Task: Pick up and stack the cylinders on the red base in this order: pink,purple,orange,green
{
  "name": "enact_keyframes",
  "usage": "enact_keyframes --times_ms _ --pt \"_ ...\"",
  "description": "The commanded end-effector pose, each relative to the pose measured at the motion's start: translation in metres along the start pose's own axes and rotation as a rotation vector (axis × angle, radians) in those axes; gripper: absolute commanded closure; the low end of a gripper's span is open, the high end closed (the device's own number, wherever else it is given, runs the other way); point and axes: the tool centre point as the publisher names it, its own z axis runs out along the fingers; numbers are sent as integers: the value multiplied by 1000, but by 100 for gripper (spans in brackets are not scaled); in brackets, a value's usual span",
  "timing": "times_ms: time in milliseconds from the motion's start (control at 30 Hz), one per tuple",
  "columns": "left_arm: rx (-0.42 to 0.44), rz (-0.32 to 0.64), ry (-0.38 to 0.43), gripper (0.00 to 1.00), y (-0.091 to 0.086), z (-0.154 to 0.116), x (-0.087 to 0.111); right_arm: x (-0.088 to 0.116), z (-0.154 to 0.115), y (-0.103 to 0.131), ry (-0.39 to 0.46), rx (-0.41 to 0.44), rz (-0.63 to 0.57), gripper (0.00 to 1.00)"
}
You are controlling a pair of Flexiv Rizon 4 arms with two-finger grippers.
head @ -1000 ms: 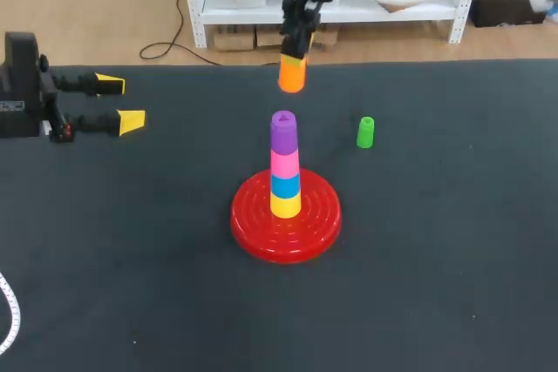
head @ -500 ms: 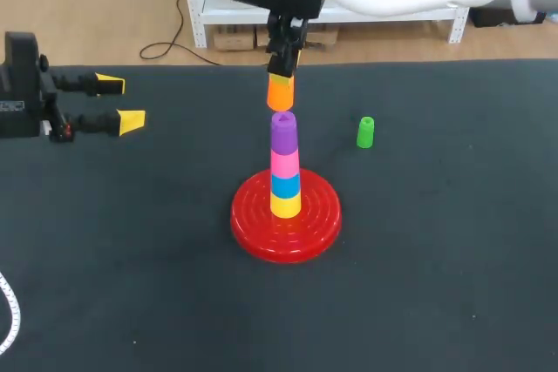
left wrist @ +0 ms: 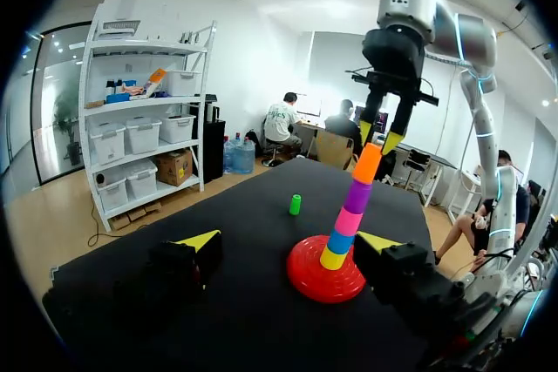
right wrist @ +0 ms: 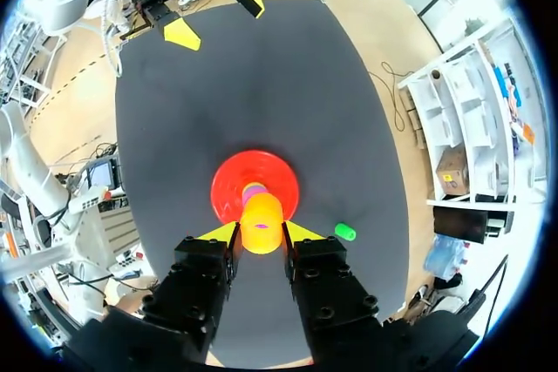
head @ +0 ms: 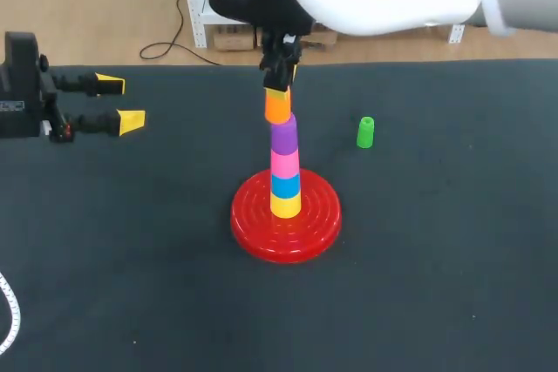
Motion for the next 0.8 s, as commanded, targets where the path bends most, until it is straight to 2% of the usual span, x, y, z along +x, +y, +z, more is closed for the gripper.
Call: enact_keyframes --times_ms 33,800 --pt "-3 3 -8 0 0 1 2 -4 0 -2 5 -2 2 100" --pt "-3 3 -8 0 0 1 2 7 -1 -5 12 1 28 100"
